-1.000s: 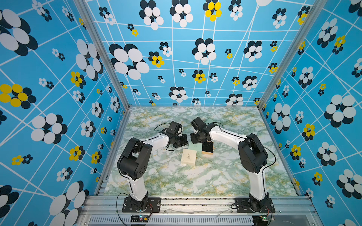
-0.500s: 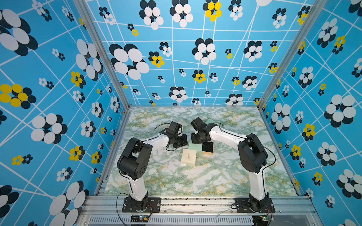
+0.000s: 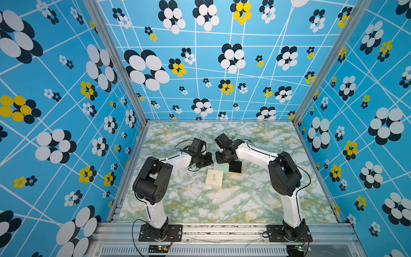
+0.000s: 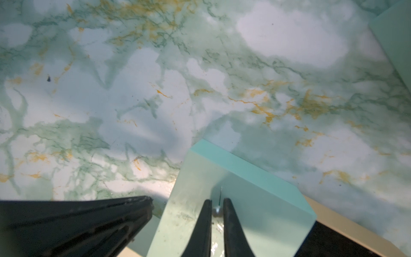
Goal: Take out the earrings from the drawer-style jewelry box
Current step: Pick up the earring from the jewelry box.
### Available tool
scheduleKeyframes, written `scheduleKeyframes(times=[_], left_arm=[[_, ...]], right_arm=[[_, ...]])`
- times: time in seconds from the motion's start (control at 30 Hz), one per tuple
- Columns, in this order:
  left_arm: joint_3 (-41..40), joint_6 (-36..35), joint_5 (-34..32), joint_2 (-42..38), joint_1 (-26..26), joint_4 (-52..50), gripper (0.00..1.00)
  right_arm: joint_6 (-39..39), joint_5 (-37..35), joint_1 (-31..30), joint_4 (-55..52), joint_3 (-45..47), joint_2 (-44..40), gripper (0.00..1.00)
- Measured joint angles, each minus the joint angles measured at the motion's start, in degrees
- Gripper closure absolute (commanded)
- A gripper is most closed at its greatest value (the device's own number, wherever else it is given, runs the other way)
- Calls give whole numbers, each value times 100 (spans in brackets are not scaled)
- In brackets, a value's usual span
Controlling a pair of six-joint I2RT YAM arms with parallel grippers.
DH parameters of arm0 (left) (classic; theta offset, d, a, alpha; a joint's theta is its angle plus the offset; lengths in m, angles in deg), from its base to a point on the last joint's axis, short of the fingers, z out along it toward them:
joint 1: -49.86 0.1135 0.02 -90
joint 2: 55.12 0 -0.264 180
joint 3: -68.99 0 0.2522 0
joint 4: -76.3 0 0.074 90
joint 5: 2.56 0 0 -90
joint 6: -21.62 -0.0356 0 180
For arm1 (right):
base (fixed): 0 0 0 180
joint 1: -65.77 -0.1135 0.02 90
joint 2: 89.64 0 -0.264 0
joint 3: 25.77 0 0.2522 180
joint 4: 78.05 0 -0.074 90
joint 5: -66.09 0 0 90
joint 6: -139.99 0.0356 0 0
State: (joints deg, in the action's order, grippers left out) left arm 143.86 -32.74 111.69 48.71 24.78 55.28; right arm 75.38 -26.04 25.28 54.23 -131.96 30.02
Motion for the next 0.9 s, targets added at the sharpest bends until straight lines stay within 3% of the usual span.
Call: scheduleKeyframes(times=[0.57, 0.9], left_arm=[[0, 0, 0, 0, 0, 0, 100], [0, 0, 0, 0, 0, 0, 100]], right_arm=[[-39, -42, 0, -22, -20, 0, 99], [-39, -39, 0, -22, -20, 0, 100]])
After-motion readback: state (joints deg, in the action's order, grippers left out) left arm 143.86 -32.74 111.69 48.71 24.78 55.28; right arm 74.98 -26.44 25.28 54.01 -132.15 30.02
